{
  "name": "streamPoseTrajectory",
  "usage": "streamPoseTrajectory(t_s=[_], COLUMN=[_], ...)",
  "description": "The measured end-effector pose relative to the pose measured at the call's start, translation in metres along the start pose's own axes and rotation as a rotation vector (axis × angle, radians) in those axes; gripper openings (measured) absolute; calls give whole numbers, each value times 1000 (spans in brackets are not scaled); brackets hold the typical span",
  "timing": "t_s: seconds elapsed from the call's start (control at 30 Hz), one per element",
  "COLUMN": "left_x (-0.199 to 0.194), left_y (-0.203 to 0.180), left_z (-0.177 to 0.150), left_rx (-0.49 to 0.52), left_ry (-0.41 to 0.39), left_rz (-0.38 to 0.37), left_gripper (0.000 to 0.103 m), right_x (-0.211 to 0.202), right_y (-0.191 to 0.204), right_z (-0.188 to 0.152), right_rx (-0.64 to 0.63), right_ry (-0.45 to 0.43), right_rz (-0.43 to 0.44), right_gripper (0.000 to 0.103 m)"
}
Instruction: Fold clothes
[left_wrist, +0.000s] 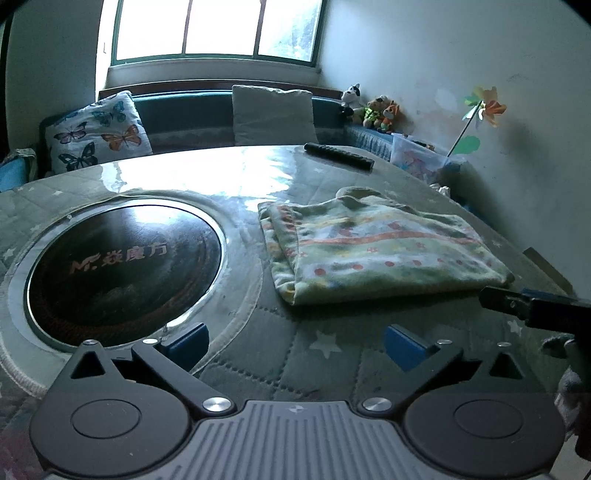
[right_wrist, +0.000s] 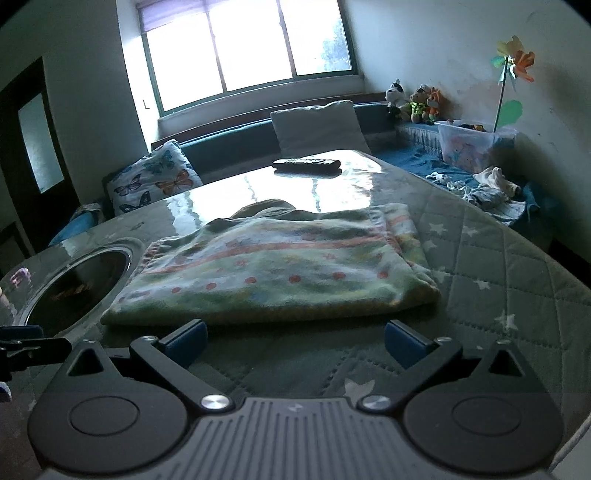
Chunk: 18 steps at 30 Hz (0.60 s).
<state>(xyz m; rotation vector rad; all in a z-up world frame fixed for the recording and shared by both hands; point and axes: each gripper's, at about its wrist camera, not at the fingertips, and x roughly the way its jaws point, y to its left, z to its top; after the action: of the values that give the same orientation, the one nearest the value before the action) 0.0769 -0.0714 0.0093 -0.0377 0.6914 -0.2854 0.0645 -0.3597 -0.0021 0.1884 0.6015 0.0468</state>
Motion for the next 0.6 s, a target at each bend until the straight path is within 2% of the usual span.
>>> streamPoseTrajectory(t_s=[0.6], left_x=[-4], left_y=[6], left_z=[-15], left_rx=[1], left_ry=[58], left_rz=[39], left_gripper=[103], right_x=[-7], right_y=[23], right_z=[-15], right_rx=[-28], right_ry=[36], right_rz=[-29], right_gripper=[103])
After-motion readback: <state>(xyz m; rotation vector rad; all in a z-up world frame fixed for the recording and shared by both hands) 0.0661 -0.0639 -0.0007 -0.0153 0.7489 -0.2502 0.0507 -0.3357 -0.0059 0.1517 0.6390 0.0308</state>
